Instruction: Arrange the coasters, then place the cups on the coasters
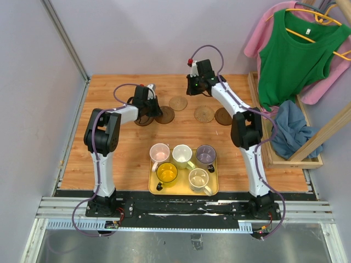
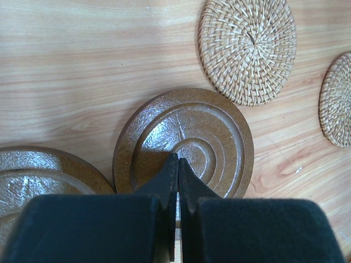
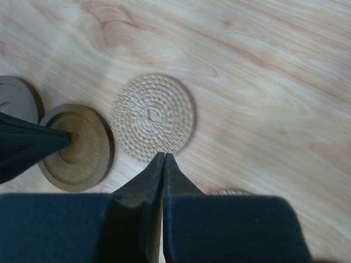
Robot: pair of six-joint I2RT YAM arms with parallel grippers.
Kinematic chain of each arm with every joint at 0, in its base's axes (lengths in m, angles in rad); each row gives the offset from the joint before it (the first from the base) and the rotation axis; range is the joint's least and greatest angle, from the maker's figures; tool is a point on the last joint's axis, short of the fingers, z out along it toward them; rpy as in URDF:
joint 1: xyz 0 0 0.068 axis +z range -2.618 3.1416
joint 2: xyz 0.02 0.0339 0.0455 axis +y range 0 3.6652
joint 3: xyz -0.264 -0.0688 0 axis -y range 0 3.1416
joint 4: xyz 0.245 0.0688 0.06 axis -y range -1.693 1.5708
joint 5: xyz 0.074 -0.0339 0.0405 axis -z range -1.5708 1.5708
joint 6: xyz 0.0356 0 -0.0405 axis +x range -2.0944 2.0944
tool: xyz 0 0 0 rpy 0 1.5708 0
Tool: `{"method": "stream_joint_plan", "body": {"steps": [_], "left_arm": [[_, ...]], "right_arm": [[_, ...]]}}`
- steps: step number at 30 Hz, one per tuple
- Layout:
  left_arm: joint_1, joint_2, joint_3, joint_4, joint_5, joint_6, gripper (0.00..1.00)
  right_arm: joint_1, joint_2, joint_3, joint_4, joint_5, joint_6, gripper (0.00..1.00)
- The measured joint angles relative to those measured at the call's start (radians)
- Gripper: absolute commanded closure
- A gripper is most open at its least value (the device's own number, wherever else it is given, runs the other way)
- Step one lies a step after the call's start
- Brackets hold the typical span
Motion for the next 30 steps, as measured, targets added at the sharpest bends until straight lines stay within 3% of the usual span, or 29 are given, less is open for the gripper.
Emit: {"method": "stream_joint_plan", "body": {"steps": [16, 30], "left_arm": [[0.0, 0.0, 0.0, -0.002, 0.013, 0.004, 1.0], [0.006, -0.002, -0.004, -0.002, 0.021, 0.009, 0.99]], "right_arm": [[0.034, 0.196, 0.125, 0.148, -0.14, 0.1, 0.96], [0.04, 0.215, 0.104, 0.022, -0.102, 0.102, 0.99]]}}
